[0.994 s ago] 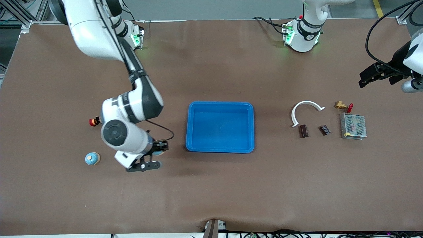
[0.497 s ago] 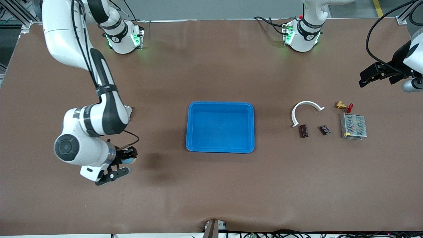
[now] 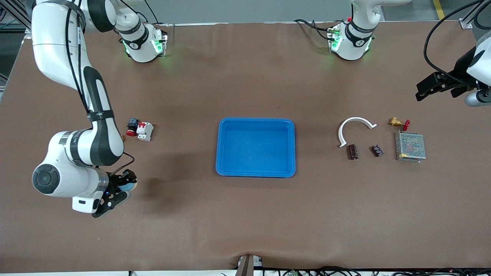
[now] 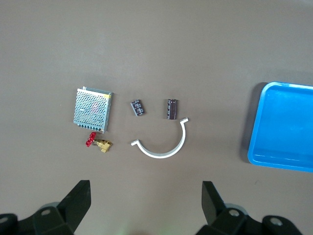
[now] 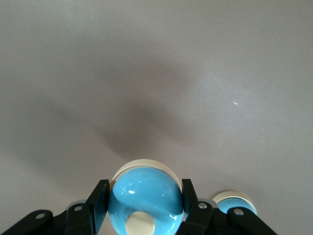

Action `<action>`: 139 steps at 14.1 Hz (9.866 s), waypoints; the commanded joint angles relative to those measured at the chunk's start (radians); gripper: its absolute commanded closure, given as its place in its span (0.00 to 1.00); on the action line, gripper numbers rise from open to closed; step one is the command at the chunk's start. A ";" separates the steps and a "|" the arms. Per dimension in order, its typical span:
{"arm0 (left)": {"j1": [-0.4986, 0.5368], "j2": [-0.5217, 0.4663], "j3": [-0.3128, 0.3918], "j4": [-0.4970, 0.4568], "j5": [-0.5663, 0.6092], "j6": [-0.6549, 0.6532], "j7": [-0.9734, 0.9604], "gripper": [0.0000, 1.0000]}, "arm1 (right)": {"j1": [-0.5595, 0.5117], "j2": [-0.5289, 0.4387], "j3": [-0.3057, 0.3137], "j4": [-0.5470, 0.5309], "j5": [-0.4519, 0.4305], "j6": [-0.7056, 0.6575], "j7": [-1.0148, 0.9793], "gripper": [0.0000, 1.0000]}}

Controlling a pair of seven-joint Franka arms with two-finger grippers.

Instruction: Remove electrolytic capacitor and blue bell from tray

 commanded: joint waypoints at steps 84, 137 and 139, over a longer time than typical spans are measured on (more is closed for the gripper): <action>0.003 0.003 -0.008 0.009 -0.014 0.001 0.019 0.00 | -0.096 -0.831 0.051 -0.549 -0.125 -0.255 0.590 0.00; 0.003 0.006 -0.008 0.040 -0.014 -0.042 0.025 0.00 | -0.271 -0.845 0.185 -0.300 -0.147 -0.416 0.583 0.00; 0.003 0.009 -0.008 0.042 -0.013 -0.042 0.022 0.00 | -0.271 -0.845 0.185 -0.297 -0.147 -0.422 0.583 0.00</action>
